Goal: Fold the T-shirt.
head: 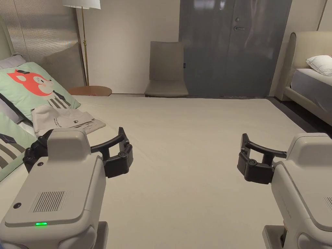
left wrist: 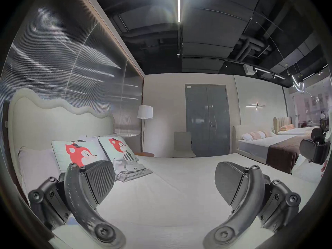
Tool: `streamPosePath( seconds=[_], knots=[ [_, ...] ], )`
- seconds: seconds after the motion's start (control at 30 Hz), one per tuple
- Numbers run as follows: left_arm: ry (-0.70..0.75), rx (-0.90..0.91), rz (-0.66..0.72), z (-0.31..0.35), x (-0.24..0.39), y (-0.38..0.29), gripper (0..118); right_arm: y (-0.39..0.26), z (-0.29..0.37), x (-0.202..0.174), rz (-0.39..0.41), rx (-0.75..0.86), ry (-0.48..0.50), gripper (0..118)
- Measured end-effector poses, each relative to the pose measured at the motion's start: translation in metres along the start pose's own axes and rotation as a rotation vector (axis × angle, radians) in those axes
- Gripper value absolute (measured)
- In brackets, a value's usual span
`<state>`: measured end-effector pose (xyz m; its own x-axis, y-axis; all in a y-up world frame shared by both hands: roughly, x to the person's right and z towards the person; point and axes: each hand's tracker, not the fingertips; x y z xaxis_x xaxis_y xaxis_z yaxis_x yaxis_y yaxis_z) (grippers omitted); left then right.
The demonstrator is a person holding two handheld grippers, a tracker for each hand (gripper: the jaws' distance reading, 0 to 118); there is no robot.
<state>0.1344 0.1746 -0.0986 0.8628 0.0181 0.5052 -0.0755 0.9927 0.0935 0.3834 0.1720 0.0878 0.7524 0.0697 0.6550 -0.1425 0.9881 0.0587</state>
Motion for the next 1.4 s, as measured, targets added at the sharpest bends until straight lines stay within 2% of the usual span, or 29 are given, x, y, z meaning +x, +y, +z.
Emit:
streamPosePath(
  seconds=[0.83,1.0,1.13,1.27,1.4],
  knots=[
    [-0.002,0.012,0.012,0.006,-0.002,0.005,111,0.001,0.003,0.002,-0.026,-0.011,0.019,118],
    [-0.003,0.013,0.012,0.007,-0.002,0.006,111,0.001,0.005,0.002,-0.015,-0.001,0.047,118],
    [-0.009,0.016,0.017,0.008,-0.002,0.008,111,0.002,0.005,0.002,-0.053,-0.005,0.087,118],
    [-0.011,0.018,0.012,0.009,-0.002,0.009,111,0.005,0.003,0.0,-0.044,-0.017,0.027,118],
    [-0.021,0.018,0.014,0.01,-0.002,0.011,111,0.005,0.0,-0.004,-0.014,-0.052,0.007,118]
  ],
)
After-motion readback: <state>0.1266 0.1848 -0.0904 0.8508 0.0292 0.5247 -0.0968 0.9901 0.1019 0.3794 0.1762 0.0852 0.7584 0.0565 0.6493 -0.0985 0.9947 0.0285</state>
